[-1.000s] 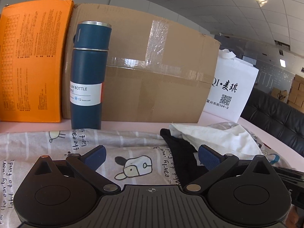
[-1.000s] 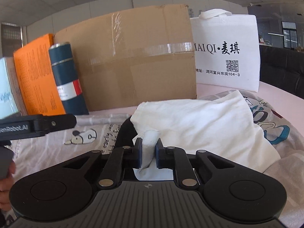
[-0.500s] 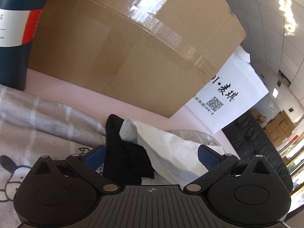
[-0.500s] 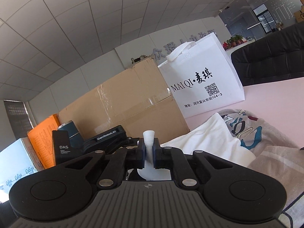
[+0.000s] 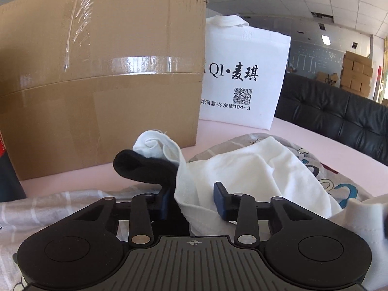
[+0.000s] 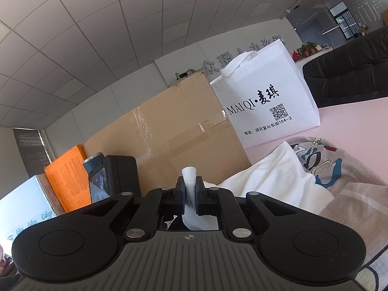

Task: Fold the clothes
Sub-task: 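Close the right gripper on the white cloth while the left gripper pinches the cloth with the black sock, then lift the white cloth off the sheet with both grippers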

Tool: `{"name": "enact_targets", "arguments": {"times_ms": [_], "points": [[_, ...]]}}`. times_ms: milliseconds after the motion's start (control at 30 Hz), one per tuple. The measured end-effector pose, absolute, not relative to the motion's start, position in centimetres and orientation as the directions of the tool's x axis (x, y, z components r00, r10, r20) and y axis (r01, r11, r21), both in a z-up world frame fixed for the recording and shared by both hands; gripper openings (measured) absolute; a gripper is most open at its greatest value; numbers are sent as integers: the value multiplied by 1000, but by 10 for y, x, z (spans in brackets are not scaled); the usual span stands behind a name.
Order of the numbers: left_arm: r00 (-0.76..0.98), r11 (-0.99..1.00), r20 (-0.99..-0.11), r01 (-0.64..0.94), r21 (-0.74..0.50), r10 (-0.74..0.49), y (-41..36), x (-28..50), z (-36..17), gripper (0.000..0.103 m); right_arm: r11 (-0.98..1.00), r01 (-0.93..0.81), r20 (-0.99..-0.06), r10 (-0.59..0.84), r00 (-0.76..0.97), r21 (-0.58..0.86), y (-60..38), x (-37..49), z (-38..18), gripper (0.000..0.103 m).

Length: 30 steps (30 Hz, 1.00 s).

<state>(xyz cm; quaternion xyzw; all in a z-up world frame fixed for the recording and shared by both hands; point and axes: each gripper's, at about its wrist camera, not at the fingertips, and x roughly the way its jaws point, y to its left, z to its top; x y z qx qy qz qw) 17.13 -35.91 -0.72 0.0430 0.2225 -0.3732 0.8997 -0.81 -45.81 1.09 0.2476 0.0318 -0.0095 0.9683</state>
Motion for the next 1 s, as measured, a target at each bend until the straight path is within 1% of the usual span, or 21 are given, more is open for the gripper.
{"name": "enact_targets", "arguments": {"times_ms": [33,67,133,167,200,233,267,300,367,467,600,633,700,733,800,833,867,900,933,967,1000], "points": [[611,704,-414,702,-112,-675,-354,170,-5,23,880,39,-76,-3,997,474,-457,-7,11,7],[603,693,-401,710,-124,-690,-350,169,-4,21,883,46,-92,-3,996,467,-456,-5,10,8],[587,671,-375,726,-148,-718,-344,168,-2,19,892,71,-130,-14,991,447,-454,0,9,14],[584,670,-371,724,-163,-722,-341,171,-2,18,899,100,-160,-34,986,426,-451,3,8,32],[581,668,-367,723,-179,-727,-338,174,-2,17,908,134,-192,-61,980,397,-448,7,7,42],[565,656,-360,724,-216,-742,-333,178,-3,17,917,169,-224,-90,970,361,-444,10,6,67],[554,646,-356,725,-237,-752,-330,180,-5,17,926,182,-252,-99,963,332,-441,15,5,79],[543,637,-353,727,-257,-762,-327,182,-6,17,934,179,-277,-92,957,310,-438,19,3,80],[536,626,-348,739,-248,-769,-327,182,-6,17,950,167,-329,-74,942,264,-431,28,-1,85],[508,595,-328,754,-278,-797,-323,181,-2,16,966,173,-393,-86,915,191,-421,40,-7,87],[480,554,-287,775,-303,-829,-319,176,5,16,973,163,-469,-70,880,161,-416,57,-16,91],[482,552,-279,781,-293,-831,-318,174,7,15,973,162,-480,-63,875,167,-416,60,-18,91],[471,536,-262,782,-318,-842,-315,172,9,14,966,171,-491,-56,869,192,-419,65,-21,91],[458,520,-253,790,-323,-852,-314,171,11,14,960,190,-499,-64,864,206,-422,68,-23,87],[459,514,-240,806,-292,-856,-316,164,14,14,948,230,-515,-88,853,219,-426,71,-27,71],[459,511,-233,813,-278,-857,-317,161,15,14,942,252,-513,-108,852,220,-427,71,-28,52],[460,512,-232,813,-277,-857,-317,160,15,14,934,267,-506,-117,855,236,-430,69,-29,35],[461,512,-231,813,-276,-857,-317,158,15,14,923,279,-496,-117,860,266,-435,67,-30,29],[465,515,-230,812,-275,-855,-317,157,15,14,912,283,-480,-114,870,296,-439,65,-30,18],[473,521,-224,806,-282,-852,-314,156,16,13,904,280,-458,-109,882,324,-442,61,-29,14],[476,523,-217,801,-293,-852,-311,156,16,13,894,276,-435,-104,894,353,-445,57,-28,13]]}}
